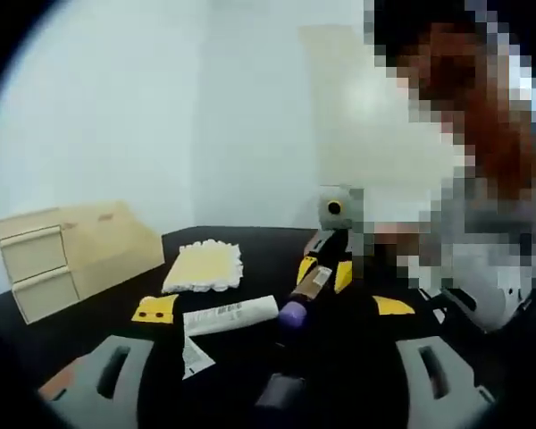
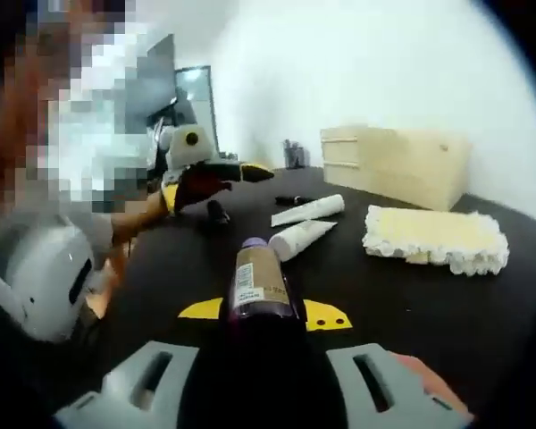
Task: Open the drawer, pick up the cosmetic bottles from the table one by one, place them into the drawer, release the gripper, close the drawer, and move the gripper away
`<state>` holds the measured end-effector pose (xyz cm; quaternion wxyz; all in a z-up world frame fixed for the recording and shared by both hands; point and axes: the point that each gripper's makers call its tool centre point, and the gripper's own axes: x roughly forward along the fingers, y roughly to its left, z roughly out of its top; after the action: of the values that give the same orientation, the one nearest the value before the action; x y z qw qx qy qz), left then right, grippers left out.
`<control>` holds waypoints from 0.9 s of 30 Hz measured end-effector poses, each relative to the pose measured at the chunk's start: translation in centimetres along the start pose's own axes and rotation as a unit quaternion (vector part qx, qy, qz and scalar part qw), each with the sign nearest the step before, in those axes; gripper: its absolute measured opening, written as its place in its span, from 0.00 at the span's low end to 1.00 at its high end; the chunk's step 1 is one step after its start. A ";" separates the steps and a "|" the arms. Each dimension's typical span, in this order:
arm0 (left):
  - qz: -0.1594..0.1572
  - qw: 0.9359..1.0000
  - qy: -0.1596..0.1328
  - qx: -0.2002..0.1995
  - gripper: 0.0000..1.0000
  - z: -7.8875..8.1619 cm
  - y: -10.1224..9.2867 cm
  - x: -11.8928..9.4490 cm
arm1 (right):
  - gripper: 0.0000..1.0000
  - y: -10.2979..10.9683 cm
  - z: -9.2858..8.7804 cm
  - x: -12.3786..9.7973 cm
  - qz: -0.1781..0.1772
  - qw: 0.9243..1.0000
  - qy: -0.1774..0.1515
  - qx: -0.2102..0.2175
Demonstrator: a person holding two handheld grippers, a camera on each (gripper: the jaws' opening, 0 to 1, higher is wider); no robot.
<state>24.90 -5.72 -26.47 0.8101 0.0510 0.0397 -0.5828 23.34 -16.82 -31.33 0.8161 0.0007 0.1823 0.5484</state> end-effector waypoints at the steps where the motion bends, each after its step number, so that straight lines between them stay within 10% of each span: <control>1: 0.001 1.000 0.001 0.002 0.77 -0.1 0.0 0.0 | 0.27 0.0 0.4 -0.1 0.004 1.000 -0.011 0.012; 9: 0.008 0.997 0.037 0.073 0.73 -1.3 -0.9 1.3 | 0.27 0.2 0.6 -0.2 0.030 0.995 -0.008 0.092; 21: -0.005 0.994 0.038 0.100 0.69 -0.4 -4.3 5.0 | 0.27 0.4 1.4 -1.1 0.074 0.966 -0.027 0.245; 27: 0.012 0.990 0.071 0.124 0.67 -1.3 -5.8 8.0 | 0.27 0.0 1.2 -1.4 0.071 0.963 -0.016 0.258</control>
<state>21.89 -14.89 -29.01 0.7998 0.1928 0.0238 -0.5679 23.25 -17.84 -29.77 0.7501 0.2325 0.3042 0.5393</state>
